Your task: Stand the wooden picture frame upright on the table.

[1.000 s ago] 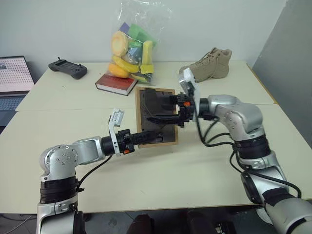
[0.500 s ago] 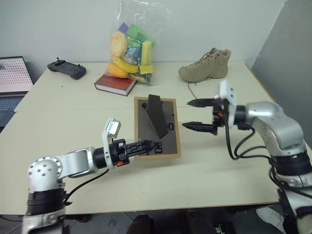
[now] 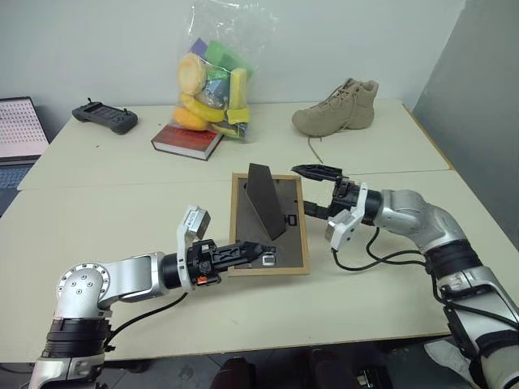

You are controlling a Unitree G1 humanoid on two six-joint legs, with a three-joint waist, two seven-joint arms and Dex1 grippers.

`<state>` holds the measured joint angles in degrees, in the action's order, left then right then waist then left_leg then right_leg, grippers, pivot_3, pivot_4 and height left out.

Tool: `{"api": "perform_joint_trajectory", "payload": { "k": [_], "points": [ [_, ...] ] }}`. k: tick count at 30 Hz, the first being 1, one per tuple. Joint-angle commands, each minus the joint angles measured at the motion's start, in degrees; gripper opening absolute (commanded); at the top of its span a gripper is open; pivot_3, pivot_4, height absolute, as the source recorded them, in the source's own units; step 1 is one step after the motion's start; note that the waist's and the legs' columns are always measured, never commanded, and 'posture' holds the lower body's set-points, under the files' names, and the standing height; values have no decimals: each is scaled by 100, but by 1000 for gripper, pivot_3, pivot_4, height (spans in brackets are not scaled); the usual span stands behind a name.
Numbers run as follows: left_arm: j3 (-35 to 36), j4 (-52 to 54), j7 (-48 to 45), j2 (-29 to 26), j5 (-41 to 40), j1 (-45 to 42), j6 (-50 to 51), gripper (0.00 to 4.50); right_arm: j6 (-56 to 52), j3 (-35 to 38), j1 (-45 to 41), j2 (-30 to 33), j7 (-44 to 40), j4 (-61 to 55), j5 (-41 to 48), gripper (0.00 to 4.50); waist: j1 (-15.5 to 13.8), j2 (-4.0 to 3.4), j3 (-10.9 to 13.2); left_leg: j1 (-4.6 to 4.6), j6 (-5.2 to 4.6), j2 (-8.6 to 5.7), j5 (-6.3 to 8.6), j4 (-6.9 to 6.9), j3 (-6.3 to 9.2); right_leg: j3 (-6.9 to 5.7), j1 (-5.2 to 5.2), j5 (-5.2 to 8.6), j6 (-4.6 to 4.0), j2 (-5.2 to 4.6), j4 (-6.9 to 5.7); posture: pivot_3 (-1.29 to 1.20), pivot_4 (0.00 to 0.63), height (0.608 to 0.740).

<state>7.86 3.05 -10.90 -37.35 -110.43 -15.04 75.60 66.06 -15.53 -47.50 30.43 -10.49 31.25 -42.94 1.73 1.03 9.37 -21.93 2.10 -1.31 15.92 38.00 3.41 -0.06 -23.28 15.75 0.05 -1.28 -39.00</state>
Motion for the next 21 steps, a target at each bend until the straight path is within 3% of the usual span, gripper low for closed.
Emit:
{"api": "perform_joint_trajectory", "payload": {
  "k": [1,11,12,17,19,21],
  "points": [
    [55,312,-60,53,-257,11,-217,1289,367,-183,-452,-158,522,375,-69,4077,3,0,0,2,0,0,0,0,-5,5,0,0,0,0,-1,0,150,740],
    [24,490,13,61,-257,152,-390,1289,580,-281,-531,-60,1459,317,-626,1731,-4,4,1,6,-2,-1,0,0,-15,17,2,0,0,0,-3,0,150,740],
    [36,539,42,53,-257,174,-433,1984,589,-297,-540,-56,1504,335,-636,1696,-2,4,1,7,-2,-1,0,0,-16,20,2,0,0,1,-3,0,150,740],
    [359,663,561,63,-257,96,-894,2849,754,-426,-735,-47,1324,850,-158,1365,-2,5,2,8,-3,0,1,0,-20,23,2,-1,-1,2,-4,0,150,740],
    [709,762,773,-35,-257,33,-1140,3249,793,-543,-840,-96,926,1276,449,1363,0,11,5,9,-3,0,1,0,-24,25,2,-1,-1,2,-4,0,150,740],
    [997,1162,992,-345,-257,103,-1355,3652,524,-707,-856,-233,-19,1699,1583,1362,4,18,10,10,-4,4,1,0,-25,24,2,-1,-1,3,-5,0,150,740]
  ]
}}
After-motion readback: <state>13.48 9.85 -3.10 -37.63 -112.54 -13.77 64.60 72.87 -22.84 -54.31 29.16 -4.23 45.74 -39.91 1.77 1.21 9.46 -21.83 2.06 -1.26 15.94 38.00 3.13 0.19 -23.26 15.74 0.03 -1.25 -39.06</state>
